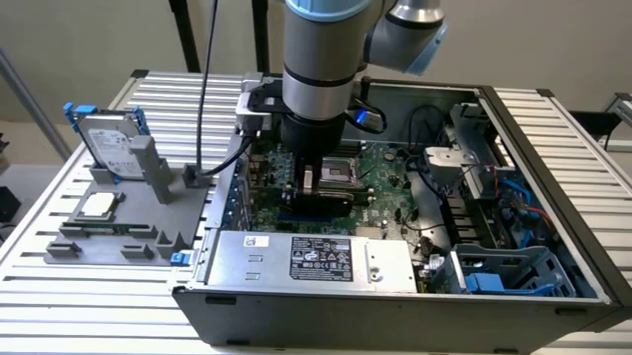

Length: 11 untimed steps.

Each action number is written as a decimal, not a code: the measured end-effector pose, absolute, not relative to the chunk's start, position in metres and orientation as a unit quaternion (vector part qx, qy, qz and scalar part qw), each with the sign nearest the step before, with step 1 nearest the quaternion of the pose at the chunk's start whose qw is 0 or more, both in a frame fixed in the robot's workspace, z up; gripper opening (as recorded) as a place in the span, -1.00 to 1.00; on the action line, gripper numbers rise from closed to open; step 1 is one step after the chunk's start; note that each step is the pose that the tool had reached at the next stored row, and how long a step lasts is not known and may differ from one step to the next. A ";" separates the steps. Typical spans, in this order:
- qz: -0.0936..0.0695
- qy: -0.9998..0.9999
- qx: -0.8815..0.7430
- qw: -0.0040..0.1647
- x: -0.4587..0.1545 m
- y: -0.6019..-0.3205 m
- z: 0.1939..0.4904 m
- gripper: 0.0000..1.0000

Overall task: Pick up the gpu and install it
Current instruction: 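Insert the gpu into the slot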

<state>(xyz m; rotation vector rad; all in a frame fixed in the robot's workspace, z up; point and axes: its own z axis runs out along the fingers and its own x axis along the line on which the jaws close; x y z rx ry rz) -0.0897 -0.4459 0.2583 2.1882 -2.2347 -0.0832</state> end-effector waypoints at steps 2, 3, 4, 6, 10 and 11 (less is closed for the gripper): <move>-0.027 -0.714 0.699 0.006 -0.090 -0.446 0.258 -0.47; -0.027 -0.714 0.699 0.006 -0.090 -0.446 0.258 -0.47; -0.027 -0.714 0.699 0.006 -0.090 -0.446 0.258 -0.47; -0.027 -0.714 0.699 0.006 -0.090 -0.446 0.258 -0.47; -0.028 -0.714 0.699 0.007 -0.089 -0.446 0.260 -0.47; -0.028 -0.714 0.699 0.008 -0.090 -0.446 0.261 -0.47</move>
